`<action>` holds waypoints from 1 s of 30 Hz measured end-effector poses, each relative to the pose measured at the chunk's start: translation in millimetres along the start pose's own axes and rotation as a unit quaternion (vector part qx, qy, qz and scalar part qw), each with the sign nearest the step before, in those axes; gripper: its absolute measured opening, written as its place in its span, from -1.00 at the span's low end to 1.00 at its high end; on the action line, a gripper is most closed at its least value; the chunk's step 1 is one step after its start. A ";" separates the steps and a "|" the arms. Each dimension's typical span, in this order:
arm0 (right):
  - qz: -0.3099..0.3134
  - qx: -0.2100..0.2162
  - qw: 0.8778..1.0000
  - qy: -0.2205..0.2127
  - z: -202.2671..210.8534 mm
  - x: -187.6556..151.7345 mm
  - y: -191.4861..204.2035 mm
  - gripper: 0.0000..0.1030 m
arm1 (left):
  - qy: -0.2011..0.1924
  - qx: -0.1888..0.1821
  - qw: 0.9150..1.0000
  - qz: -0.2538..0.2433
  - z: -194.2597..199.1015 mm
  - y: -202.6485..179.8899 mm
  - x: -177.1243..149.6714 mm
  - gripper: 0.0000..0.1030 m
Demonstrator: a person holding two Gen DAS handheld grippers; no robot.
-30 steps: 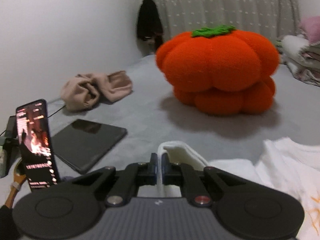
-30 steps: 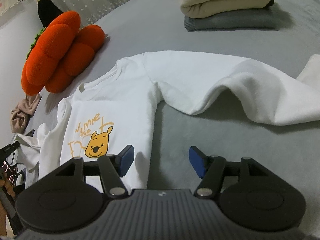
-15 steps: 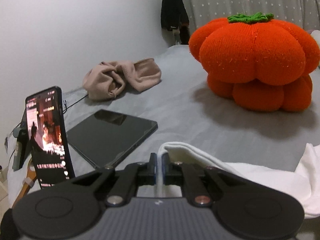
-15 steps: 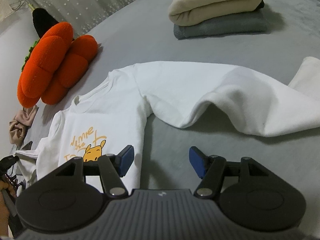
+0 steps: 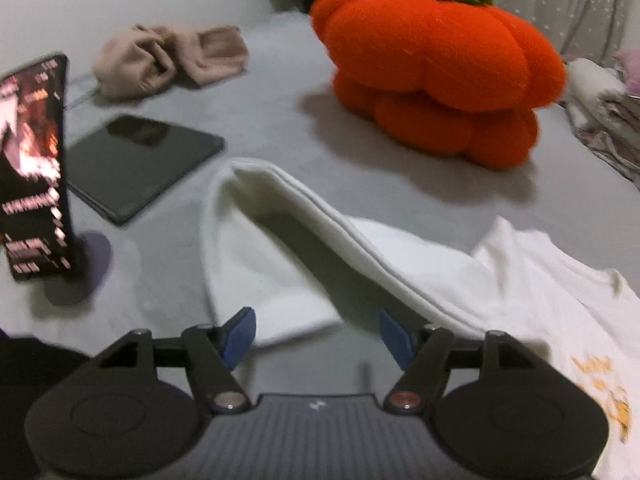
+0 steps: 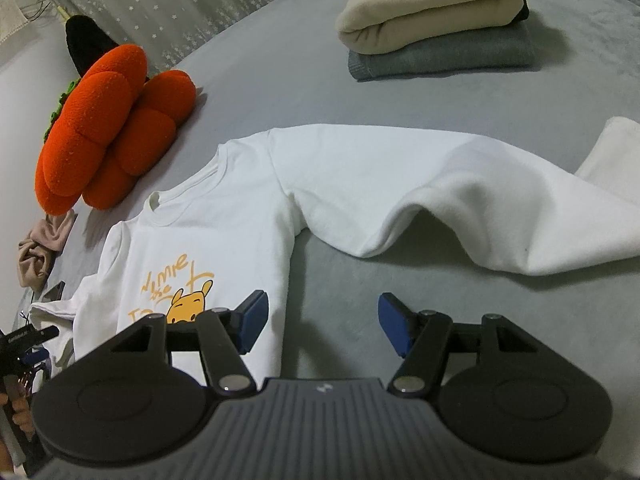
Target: Fold clothes
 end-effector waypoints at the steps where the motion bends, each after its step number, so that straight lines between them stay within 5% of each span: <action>1: 0.001 0.001 1.000 -0.001 0.0 0.2 0.6 0.27 | 0.002 -0.016 1.000 0.005 0.0 -1.8 -3.1 0.36; 9: -0.043 0.033 0.998 -0.016 -4.1 4.0 -10.0 0.26 | 0.038 -0.153 0.985 0.072 -22.8 -19.0 -10.0 0.34; 13: -0.113 0.061 0.991 -0.020 -11.3 7.3 -27.2 0.26 | 0.045 -0.157 0.978 0.132 -39.5 -14.7 -8.9 0.28; 19: -0.237 0.103 0.965 -0.032 -25.1 14.5 -51.5 0.24 | 0.029 -0.155 0.969 0.188 -58.5 -9.8 -0.8 -0.11; 22: -0.234 0.095 0.966 -0.055 -30.4 15.7 -52.2 -0.05 | 0.020 -0.147 0.971 0.190 -62.8 -12.8 0.0 -0.34; 24: -0.221 0.074 0.970 -0.066 -33.0 17.2 -52.3 -0.66 | 0.014 -0.142 0.972 0.186 -64.0 -14.0 1.0 -0.57; 25: -0.214 0.063 0.972 -0.070 -33.7 18.2 -52.9 -0.79 | 0.012 -0.140 0.973 0.185 -64.6 -14.6 1.6 -0.62; 30: -0.187 0.037 0.975 -0.118 -21.8 29.4 -57.3 -0.89 | -0.025 -0.141 0.974 0.178 -58.2 -7.3 13.3 -0.84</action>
Point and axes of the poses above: each gripper's, at about its wrist camera, not at the fingertips, and z roughly against the way its jaws point, y to its left, x to its top, the point moved 1 cm from there along -z, roughly the way its jaws point, and after that the axes turned 2 degrees about -x, right-handed, at the moved point
